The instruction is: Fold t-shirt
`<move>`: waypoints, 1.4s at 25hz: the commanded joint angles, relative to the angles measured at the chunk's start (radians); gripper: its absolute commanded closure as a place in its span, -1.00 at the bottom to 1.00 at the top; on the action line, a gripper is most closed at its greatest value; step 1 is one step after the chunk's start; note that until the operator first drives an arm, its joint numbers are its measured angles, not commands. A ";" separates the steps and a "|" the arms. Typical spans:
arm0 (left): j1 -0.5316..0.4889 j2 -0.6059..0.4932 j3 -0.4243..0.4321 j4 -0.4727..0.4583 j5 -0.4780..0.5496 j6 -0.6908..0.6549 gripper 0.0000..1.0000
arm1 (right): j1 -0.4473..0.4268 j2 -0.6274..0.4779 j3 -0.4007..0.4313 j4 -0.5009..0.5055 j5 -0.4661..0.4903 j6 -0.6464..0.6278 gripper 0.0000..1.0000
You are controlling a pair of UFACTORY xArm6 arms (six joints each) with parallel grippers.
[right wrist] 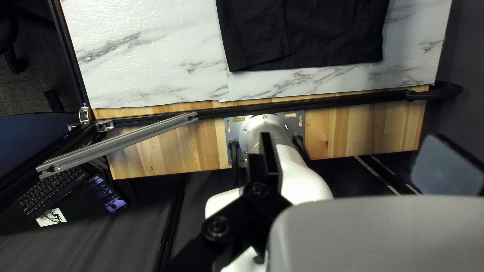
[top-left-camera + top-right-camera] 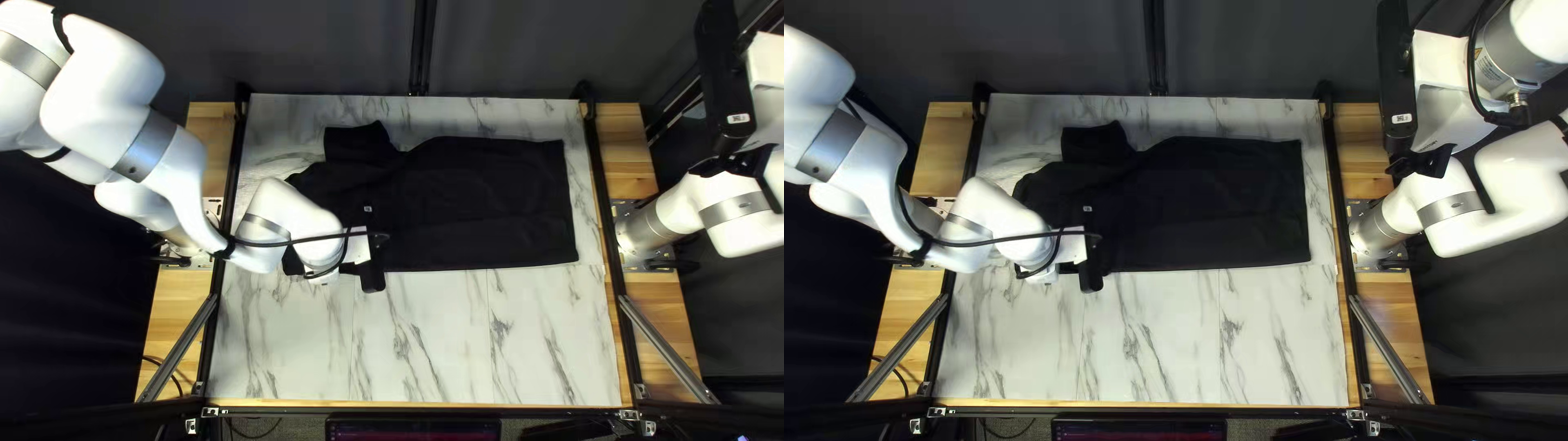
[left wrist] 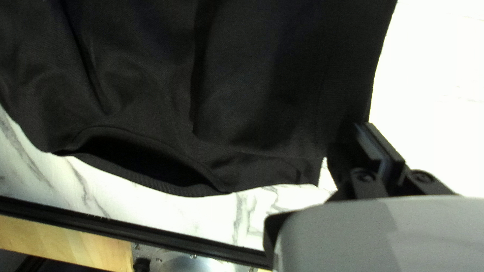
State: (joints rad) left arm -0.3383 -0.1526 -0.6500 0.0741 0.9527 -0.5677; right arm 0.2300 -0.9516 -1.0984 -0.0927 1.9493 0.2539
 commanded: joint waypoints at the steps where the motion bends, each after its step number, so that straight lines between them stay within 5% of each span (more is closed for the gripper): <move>1: -0.015 0.005 -0.020 0.013 0.020 -0.014 0.91 | 0.000 0.000 0.000 0.000 0.000 0.000 -1.00; 7: 0.047 0.010 0.045 0.007 -0.048 0.037 0.80 | 0.000 0.000 0.000 0.000 0.000 0.000 -1.00; 8: 0.053 0.010 0.051 0.002 -0.053 0.044 -0.14 | 0.000 0.000 0.000 0.000 0.000 0.000 -1.00; 9: 0.055 0.007 0.056 -0.002 -0.054 0.048 -0.46 | 0.000 0.000 0.000 0.000 0.000 0.000 -1.00; 10: 0.056 0.003 0.059 -0.006 -0.054 0.050 -1.00 | 0.000 0.000 0.000 0.000 0.000 0.000 -1.00; 23: 0.042 -0.074 0.031 0.017 0.052 0.035 -1.00 | 0.000 0.000 0.000 0.000 0.000 0.000 -1.00; 35: 0.347 -0.216 0.107 0.064 0.103 0.320 -1.00 | 0.000 0.000 0.000 0.000 0.000 0.000 -1.00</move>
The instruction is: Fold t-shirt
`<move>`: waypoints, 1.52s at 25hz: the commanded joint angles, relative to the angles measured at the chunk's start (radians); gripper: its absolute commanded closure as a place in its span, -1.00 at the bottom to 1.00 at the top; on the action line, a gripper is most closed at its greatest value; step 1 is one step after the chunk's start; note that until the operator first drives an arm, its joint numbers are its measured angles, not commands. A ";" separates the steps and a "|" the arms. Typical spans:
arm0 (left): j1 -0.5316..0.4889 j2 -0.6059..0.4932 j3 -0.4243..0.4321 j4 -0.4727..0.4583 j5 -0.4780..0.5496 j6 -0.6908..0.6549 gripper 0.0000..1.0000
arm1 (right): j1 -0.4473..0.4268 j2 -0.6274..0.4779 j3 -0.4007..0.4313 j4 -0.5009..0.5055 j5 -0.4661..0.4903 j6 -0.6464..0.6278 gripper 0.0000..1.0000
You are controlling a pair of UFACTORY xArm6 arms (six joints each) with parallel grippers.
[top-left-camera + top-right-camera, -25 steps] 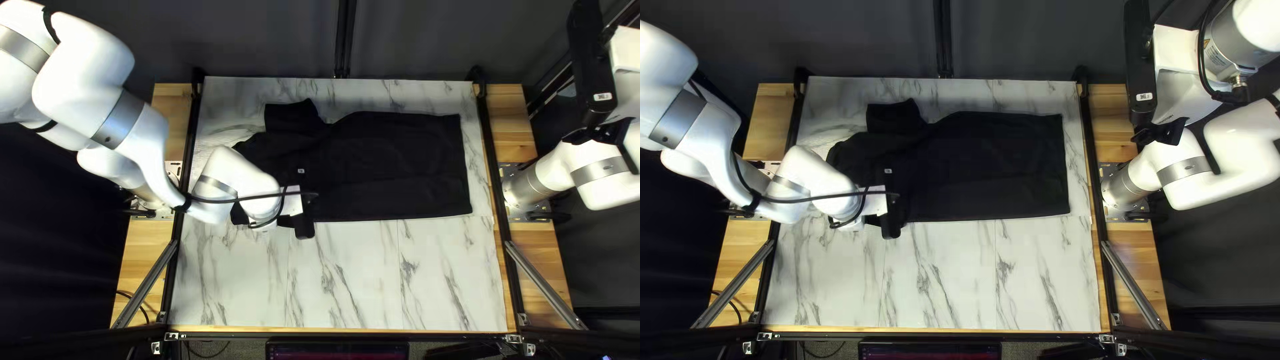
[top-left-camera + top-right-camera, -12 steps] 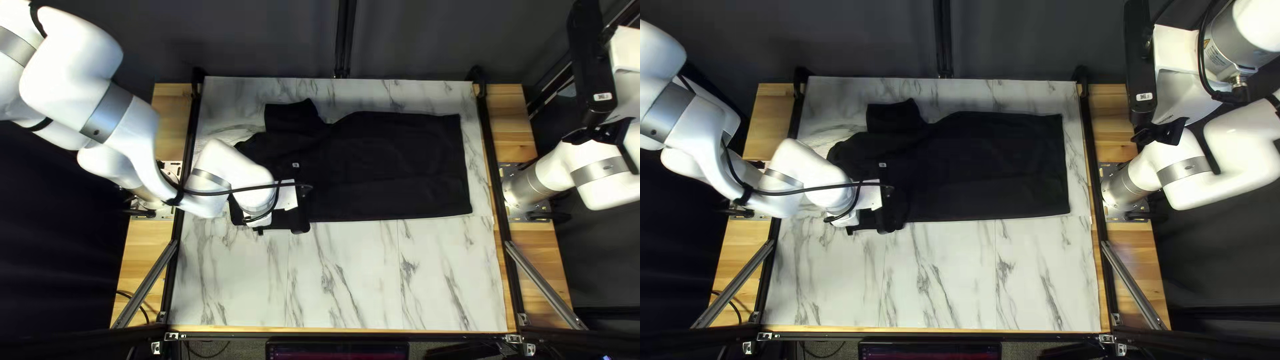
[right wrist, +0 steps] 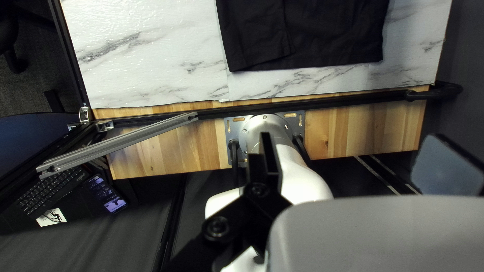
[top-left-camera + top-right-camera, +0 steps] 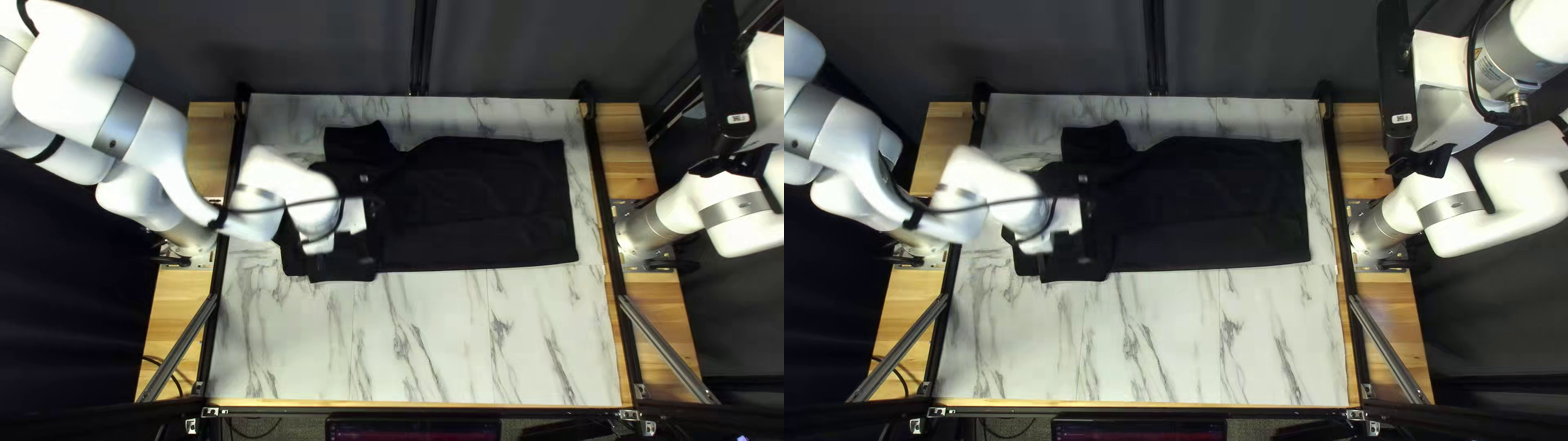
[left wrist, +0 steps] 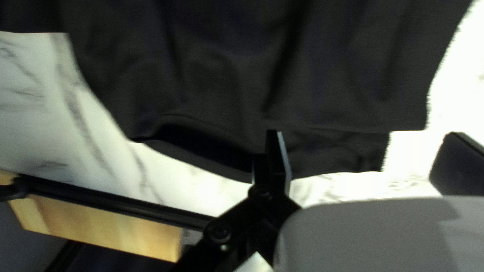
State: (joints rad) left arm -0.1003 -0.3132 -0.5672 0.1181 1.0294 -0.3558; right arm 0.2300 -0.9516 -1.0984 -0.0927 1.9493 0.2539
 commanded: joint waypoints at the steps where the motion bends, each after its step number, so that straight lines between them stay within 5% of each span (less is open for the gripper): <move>1: 0.152 -0.064 0.029 0.023 0.029 0.151 -1.00 | 0.000 0.000 0.000 0.000 0.000 0.000 -1.00; 11: 0.454 0.046 -0.051 0.022 -0.011 0.470 -1.00 | 0.000 0.000 0.000 0.000 0.000 0.000 -1.00; 38: 0.488 -0.027 0.021 -0.001 -0.059 0.543 -1.00 | 0.000 0.000 0.000 0.000 0.000 0.000 -1.00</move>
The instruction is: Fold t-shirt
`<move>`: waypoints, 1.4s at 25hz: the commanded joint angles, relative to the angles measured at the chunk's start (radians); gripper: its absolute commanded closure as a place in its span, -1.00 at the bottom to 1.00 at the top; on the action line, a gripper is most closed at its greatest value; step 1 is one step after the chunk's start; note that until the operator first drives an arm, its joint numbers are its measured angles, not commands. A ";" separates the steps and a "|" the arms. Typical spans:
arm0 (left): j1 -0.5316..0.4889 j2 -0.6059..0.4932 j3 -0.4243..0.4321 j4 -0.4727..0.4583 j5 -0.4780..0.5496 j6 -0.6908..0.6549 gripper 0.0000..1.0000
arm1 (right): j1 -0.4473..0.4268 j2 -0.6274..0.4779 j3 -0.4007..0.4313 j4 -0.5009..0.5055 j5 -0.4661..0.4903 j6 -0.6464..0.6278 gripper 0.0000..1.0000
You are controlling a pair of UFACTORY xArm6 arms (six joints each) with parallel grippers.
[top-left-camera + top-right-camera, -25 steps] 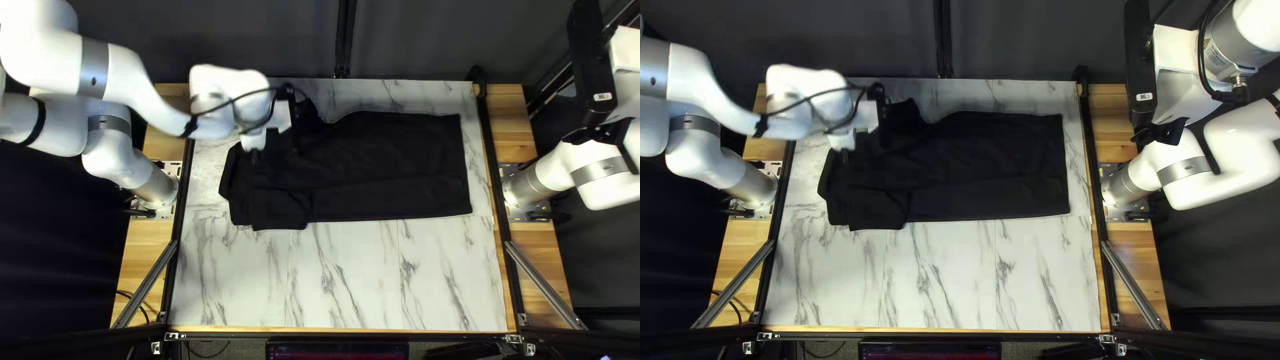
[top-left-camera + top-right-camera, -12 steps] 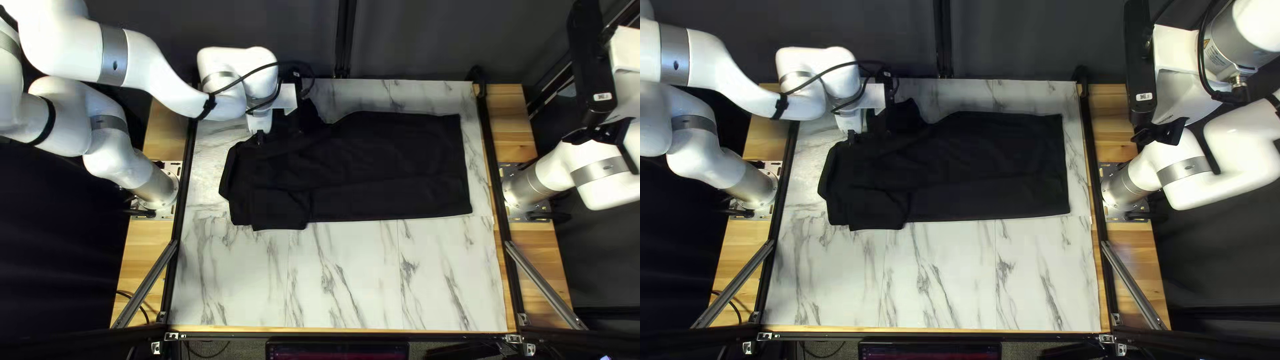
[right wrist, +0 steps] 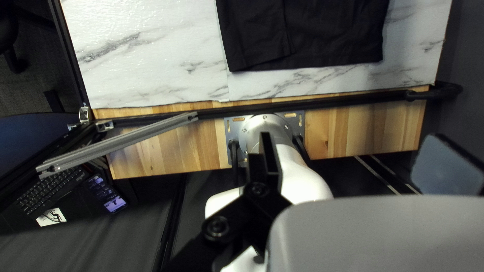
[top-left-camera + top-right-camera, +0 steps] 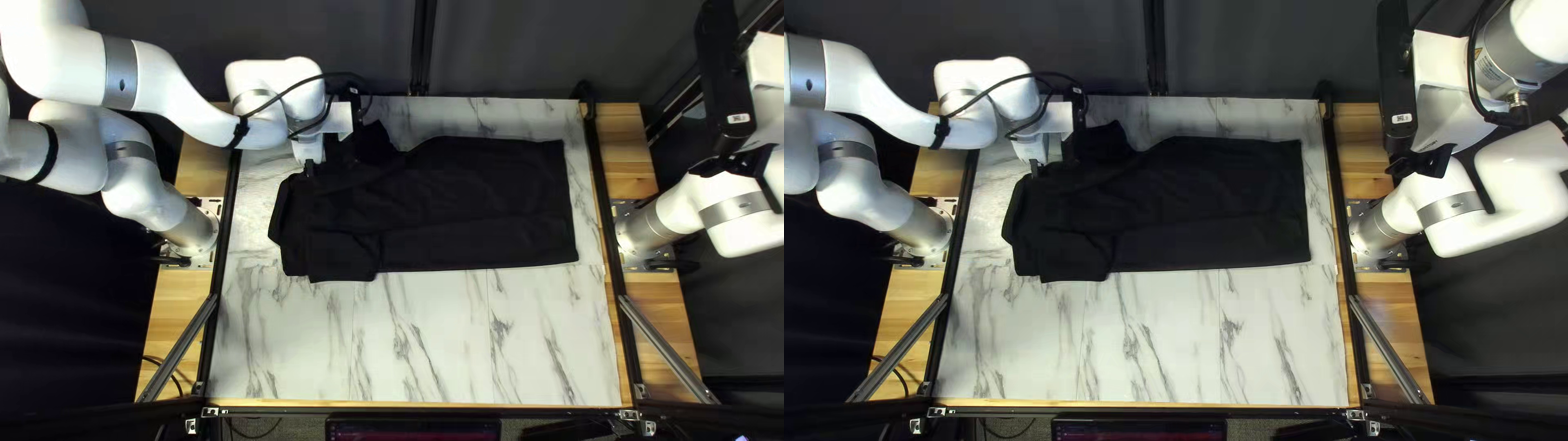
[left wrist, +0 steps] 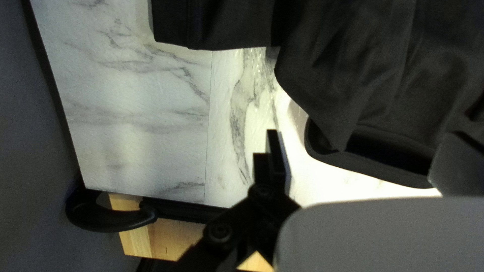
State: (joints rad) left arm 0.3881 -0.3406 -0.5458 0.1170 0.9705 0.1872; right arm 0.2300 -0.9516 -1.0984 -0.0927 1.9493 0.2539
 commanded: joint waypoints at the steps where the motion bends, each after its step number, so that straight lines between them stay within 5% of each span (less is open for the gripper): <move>1: 0.000 0.000 0.000 0.000 0.000 0.000 -1.00 | 0.000 0.000 0.000 0.000 0.000 0.000 -1.00; 12: 0.108 0.097 -0.060 -0.004 -0.080 0.097 -1.00 | 0.000 0.000 0.000 0.000 0.000 0.000 -1.00; 24: 0.051 0.194 -0.015 0.019 -0.118 -0.047 -1.00 | 0.000 0.000 0.000 0.000 0.000 0.000 -1.00; 35: -0.039 0.258 0.032 -0.052 -0.159 -0.127 -1.00 | 0.000 0.000 0.000 0.000 0.000 0.000 -1.00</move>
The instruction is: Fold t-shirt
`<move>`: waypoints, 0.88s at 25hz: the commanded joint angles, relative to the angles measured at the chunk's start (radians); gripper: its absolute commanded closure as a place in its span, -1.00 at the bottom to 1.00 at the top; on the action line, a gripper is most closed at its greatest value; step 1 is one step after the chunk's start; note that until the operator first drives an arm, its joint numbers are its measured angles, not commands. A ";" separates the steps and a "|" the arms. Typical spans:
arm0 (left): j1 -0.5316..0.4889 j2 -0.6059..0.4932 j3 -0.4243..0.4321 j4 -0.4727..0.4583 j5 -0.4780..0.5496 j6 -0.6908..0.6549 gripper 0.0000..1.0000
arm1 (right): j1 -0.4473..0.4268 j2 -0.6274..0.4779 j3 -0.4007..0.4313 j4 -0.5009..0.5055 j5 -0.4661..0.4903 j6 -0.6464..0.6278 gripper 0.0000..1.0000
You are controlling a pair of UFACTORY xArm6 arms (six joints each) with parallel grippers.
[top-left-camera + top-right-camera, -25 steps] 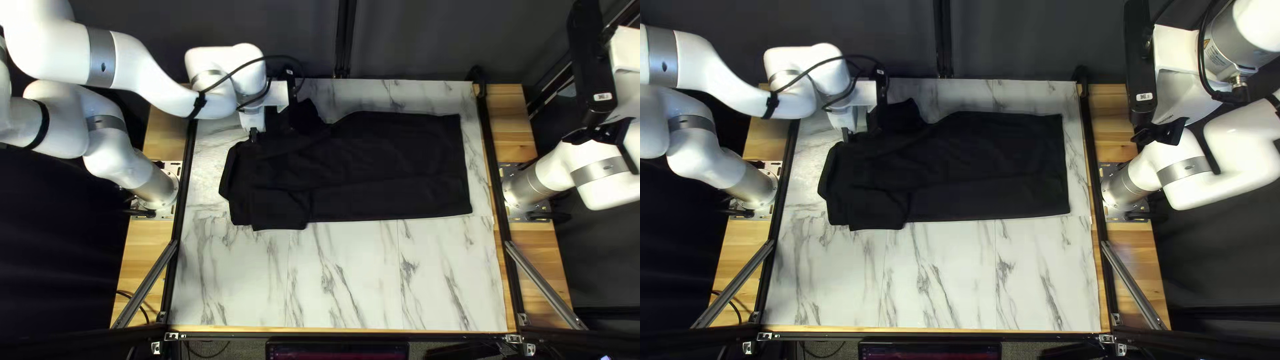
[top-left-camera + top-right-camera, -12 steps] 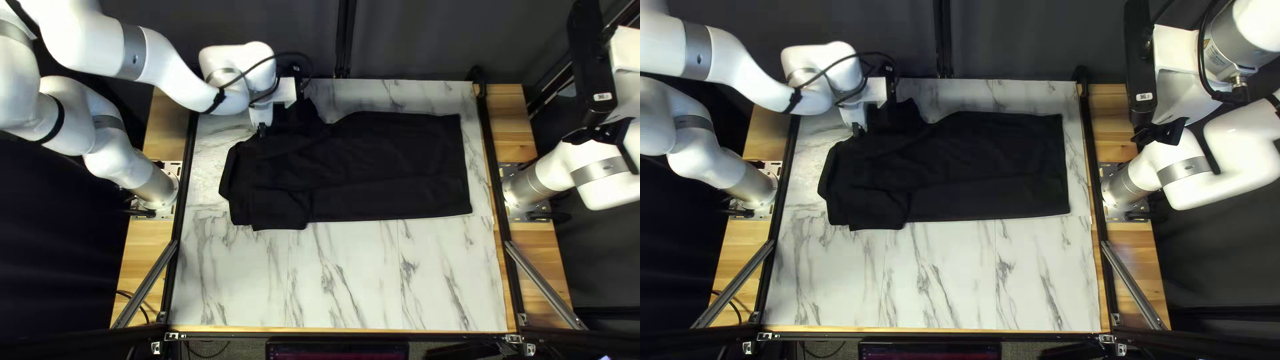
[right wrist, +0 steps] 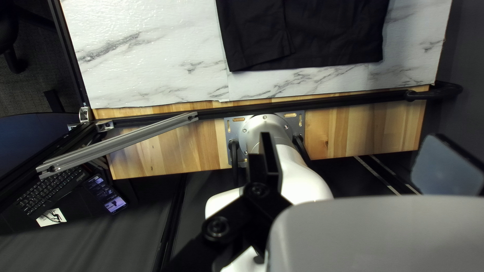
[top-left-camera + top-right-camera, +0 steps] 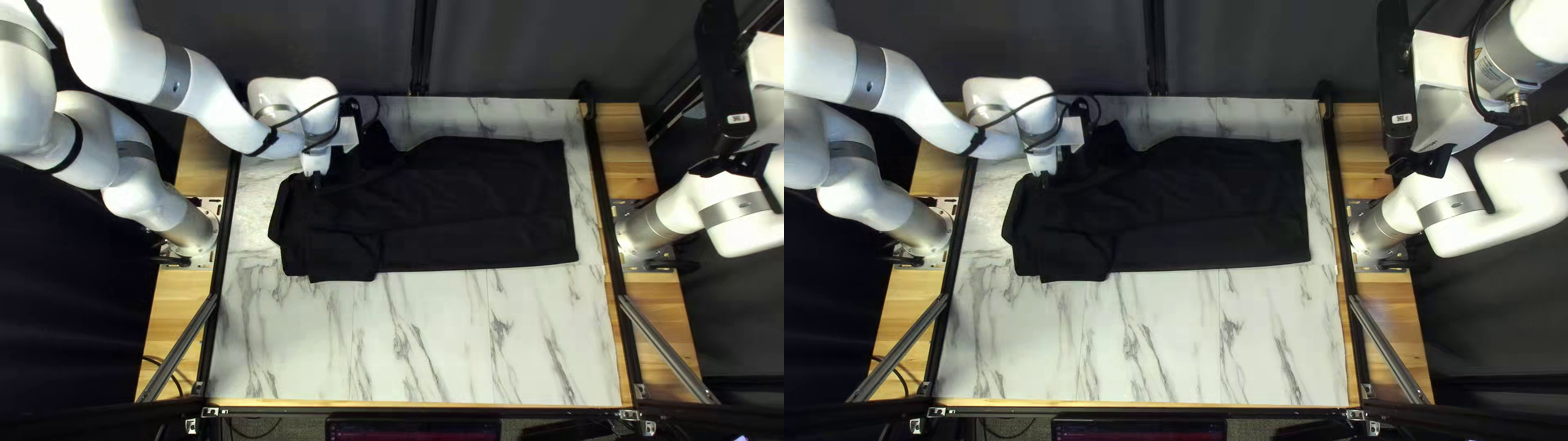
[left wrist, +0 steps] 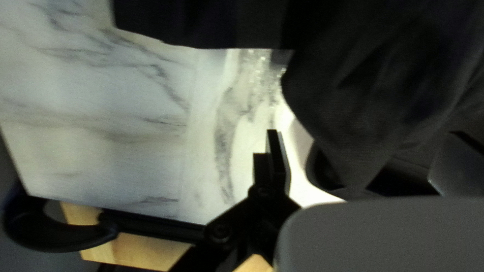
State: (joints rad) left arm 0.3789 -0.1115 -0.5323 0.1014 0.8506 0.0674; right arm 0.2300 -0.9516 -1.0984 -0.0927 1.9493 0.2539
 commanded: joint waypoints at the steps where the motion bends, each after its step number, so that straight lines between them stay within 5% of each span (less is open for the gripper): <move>1: -0.039 0.029 0.027 -0.044 -0.047 -0.011 -1.00 | 0.000 0.000 0.000 0.000 0.000 0.000 -1.00; 12: -0.176 -0.159 0.139 -0.108 -0.028 -0.079 -1.00 | 0.000 0.000 0.000 0.000 0.000 0.000 -1.00; 22: -0.052 -0.259 0.167 -0.120 -0.024 0.072 -1.00 | 0.000 0.000 0.000 0.000 0.000 0.000 -1.00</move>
State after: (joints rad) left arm 0.2667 -0.3377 -0.3649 -0.0331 0.8008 0.0916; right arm 0.2300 -0.9516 -1.0984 -0.0927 1.9493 0.2539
